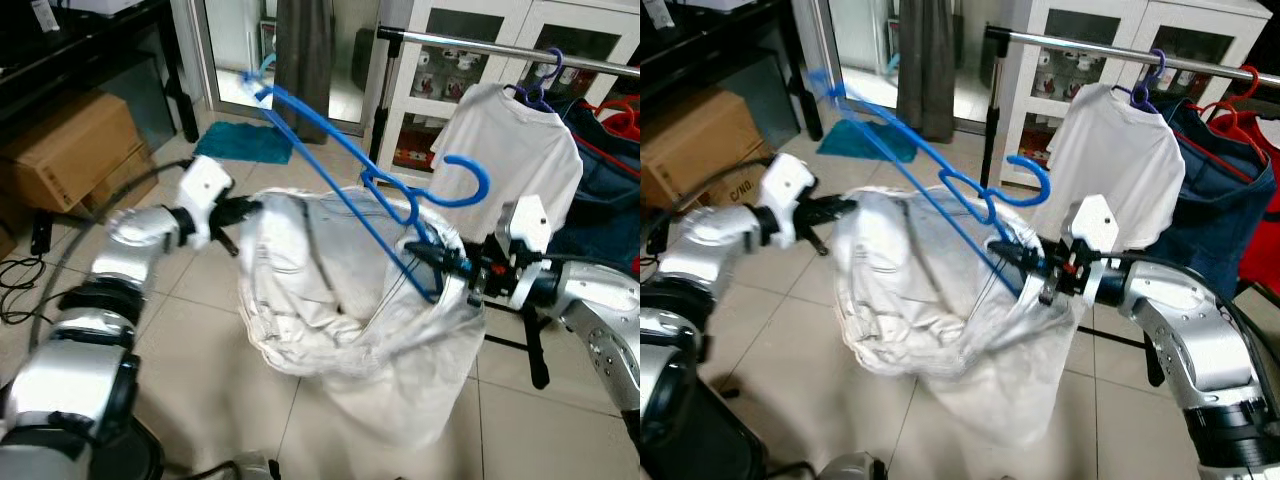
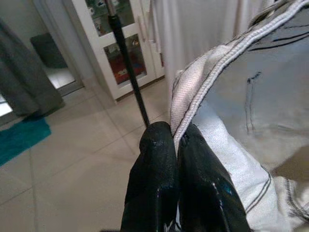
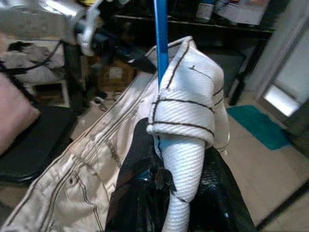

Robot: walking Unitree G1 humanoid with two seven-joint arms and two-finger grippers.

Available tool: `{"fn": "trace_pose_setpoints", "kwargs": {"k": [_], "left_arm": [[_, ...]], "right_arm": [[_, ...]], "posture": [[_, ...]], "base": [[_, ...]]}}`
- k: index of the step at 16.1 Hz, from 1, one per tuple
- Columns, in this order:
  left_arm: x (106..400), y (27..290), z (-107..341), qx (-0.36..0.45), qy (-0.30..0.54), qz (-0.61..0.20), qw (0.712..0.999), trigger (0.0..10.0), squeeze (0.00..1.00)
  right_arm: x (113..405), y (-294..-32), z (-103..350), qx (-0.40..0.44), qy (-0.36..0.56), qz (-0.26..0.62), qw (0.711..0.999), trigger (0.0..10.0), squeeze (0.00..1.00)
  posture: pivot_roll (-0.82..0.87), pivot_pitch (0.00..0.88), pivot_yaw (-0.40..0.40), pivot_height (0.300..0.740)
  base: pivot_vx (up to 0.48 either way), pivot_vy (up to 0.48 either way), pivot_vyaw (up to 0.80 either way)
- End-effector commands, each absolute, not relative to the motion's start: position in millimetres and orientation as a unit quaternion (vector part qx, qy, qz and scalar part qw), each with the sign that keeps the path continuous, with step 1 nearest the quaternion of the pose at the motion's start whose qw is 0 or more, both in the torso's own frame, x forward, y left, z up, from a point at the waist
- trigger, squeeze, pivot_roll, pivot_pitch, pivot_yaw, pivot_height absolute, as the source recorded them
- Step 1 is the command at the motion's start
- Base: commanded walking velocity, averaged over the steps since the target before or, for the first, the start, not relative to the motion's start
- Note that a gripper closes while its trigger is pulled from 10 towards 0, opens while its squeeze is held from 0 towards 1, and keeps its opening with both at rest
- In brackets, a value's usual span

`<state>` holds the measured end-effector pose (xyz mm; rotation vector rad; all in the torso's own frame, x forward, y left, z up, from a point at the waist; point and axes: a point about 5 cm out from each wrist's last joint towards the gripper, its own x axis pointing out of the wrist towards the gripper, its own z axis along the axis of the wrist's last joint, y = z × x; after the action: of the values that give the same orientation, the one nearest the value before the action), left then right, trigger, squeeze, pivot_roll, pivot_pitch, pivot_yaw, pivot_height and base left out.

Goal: Hang hanger

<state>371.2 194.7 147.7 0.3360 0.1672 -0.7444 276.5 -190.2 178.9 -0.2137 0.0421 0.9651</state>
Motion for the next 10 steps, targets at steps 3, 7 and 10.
{"fn": "trace_pose_setpoints", "kwargs": {"k": [3, 7, 10], "left_arm": [[370.2, 177.7, 148.4, 0.153, 0.046, -0.370, 0.915, 10.0, 1.00], [358.8, 190.5, 144.0, 0.170, 0.054, -0.395, 0.901, 10.0, 1.00], [347.4, 210.2, 143.3, 0.189, 0.063, -0.413, 0.889, 10.0, 1.00]], "right_arm": [[294.2, -200.2, 184.3, -0.176, 0.038, 0.367, 0.913, 0.0, 0.00], [301.8, -202.7, 187.5, -0.187, 0.051, 0.322, 0.927, 0.0, 0.00], [305.5, -207.9, 188.3, -0.209, 0.070, 0.304, 0.927, 0.0, 0.00]], "posture": [[-0.01, 0.000, -0.018, 0.740], [0.00, 0.000, -0.030, 0.740], [0.00, 0.000, -0.039, 0.740]], "base": [[0.000, 0.000, 0.00], [0.000, 0.000, 0.00], [0.000, 0.000, 0.00]]}}
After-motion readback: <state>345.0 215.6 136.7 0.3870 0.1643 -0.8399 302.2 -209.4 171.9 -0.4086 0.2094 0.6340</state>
